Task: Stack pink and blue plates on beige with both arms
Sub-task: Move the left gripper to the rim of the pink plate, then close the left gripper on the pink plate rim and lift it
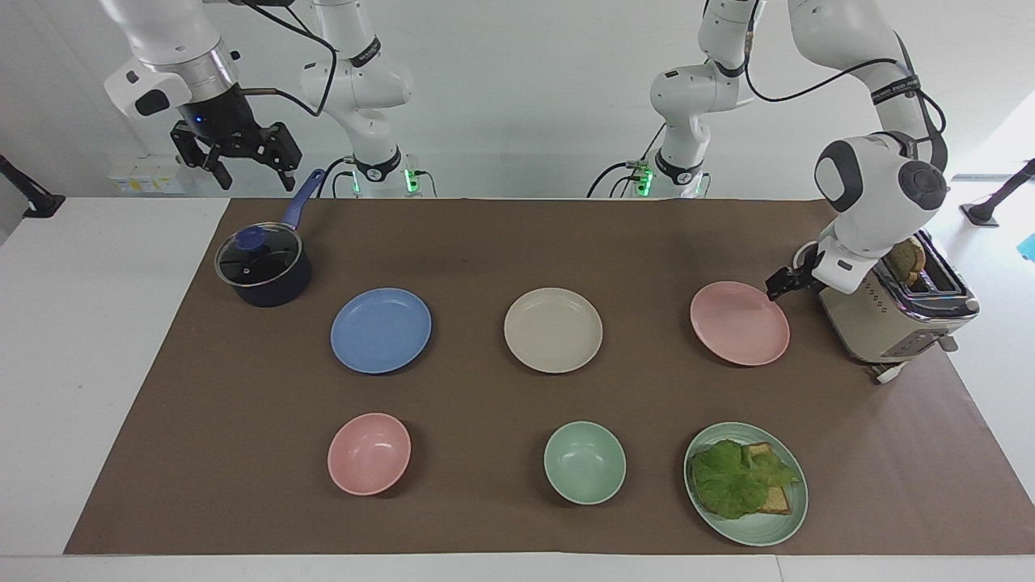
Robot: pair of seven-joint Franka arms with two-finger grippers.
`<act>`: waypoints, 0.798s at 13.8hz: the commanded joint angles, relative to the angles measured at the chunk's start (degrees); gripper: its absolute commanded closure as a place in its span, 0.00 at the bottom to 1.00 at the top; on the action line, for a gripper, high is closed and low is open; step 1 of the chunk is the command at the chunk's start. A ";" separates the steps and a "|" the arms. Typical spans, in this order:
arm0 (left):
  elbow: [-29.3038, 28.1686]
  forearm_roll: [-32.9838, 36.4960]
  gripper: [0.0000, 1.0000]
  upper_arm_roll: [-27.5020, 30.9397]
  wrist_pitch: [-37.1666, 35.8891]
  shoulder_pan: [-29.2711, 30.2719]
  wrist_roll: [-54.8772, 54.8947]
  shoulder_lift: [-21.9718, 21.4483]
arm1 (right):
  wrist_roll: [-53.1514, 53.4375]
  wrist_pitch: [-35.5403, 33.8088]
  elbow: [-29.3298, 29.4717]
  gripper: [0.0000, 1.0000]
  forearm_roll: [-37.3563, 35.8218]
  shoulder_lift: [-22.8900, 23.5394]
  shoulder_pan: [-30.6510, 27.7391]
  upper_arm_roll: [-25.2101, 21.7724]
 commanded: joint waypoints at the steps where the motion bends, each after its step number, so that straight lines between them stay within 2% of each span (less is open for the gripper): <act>1: -3.49 -0.41 0.00 -0.36 5.32 0.58 -1.56 0.53 | -2.33 -0.56 -0.47 0.00 -0.88 -0.68 -0.69 0.30; 2: -3.40 -0.41 0.00 -0.36 5.24 0.58 -1.65 0.62 | -2.51 -0.56 -0.47 0.00 -0.97 -0.68 -0.69 0.30; 3: -3.49 -0.41 0.22 -0.36 5.24 0.58 -1.65 0.53 | -2.51 -0.56 -0.47 0.00 -0.89 -0.68 -0.69 0.30; 4: -3.58 -0.41 0.30 -0.36 4.98 0.58 -1.57 0.44 | -2.51 -0.56 -0.47 0.00 -0.97 -0.68 -0.69 0.30; 5: -3.84 -0.41 0.33 -0.36 4.80 0.58 -1.74 0.53 | -2.59 -0.56 -0.47 0.00 -0.97 -0.68 -0.78 0.30; 11: -5.42 -0.41 0.33 -0.36 4.89 0.76 -2.97 0.80 | -4.70 -0.56 -0.47 0.00 -1.06 -0.68 -1.75 0.30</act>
